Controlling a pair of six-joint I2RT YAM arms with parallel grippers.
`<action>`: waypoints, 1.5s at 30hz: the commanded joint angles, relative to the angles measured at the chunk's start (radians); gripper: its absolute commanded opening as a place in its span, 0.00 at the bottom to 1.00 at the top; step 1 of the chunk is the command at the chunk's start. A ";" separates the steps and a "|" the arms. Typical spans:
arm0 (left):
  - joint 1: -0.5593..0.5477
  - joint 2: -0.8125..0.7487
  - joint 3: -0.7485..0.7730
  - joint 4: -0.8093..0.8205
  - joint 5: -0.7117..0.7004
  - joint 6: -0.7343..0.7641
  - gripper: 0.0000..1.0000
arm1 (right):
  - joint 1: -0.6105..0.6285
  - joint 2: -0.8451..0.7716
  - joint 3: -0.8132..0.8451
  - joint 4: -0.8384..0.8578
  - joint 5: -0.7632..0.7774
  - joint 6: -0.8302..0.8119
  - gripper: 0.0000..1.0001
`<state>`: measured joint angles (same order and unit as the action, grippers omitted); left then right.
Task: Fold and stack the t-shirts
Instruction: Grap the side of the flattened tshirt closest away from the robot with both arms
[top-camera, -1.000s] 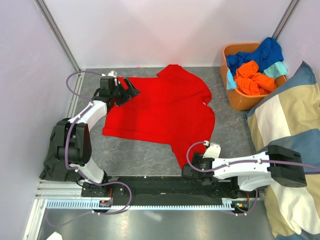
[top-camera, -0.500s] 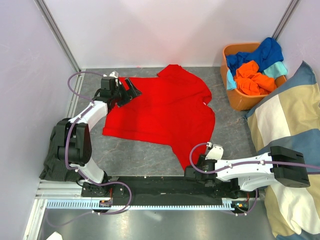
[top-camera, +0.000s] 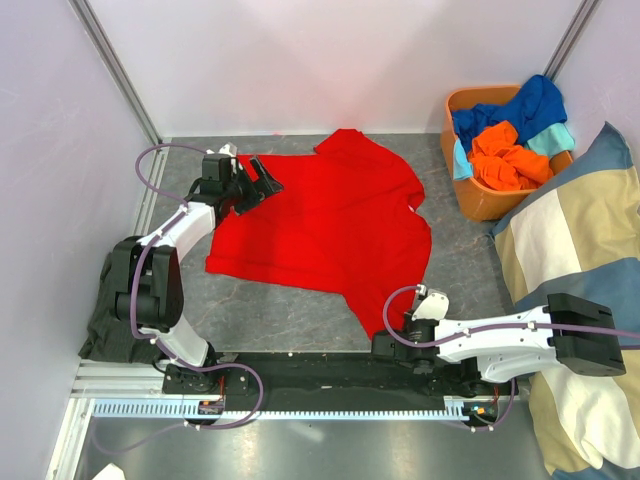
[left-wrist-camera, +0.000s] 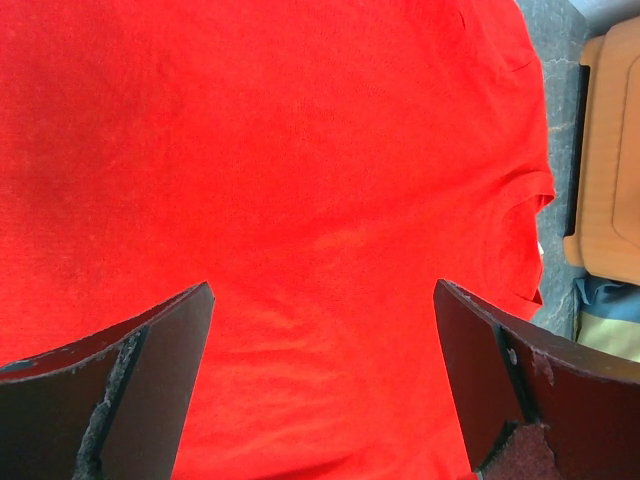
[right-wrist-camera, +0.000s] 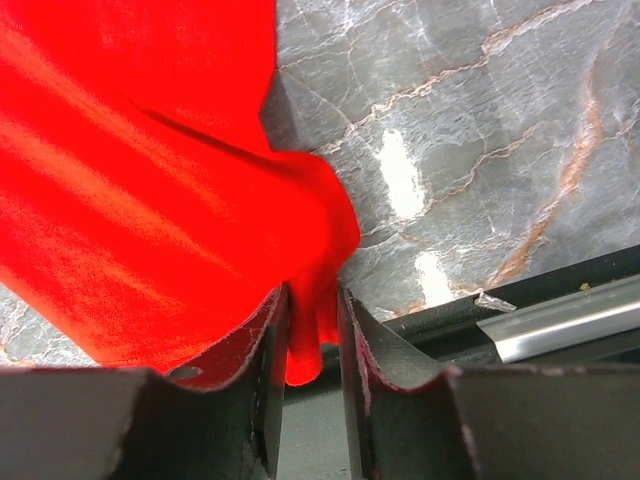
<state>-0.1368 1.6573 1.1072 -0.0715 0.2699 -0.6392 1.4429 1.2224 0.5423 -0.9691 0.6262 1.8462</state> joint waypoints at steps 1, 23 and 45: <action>0.000 -0.002 -0.006 0.033 0.002 -0.017 1.00 | 0.008 -0.011 -0.008 0.020 -0.013 0.028 0.33; 0.000 -0.005 -0.001 0.024 -0.005 -0.007 1.00 | 0.068 -0.061 0.013 -0.072 0.003 0.133 0.57; -0.007 -0.201 -0.174 -0.161 -0.280 0.006 1.00 | 0.076 -0.089 0.044 -0.072 0.104 0.070 0.00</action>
<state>-0.1387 1.5829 1.0016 -0.1265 0.1600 -0.6388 1.5127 1.1584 0.5362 -1.0088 0.6472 1.9442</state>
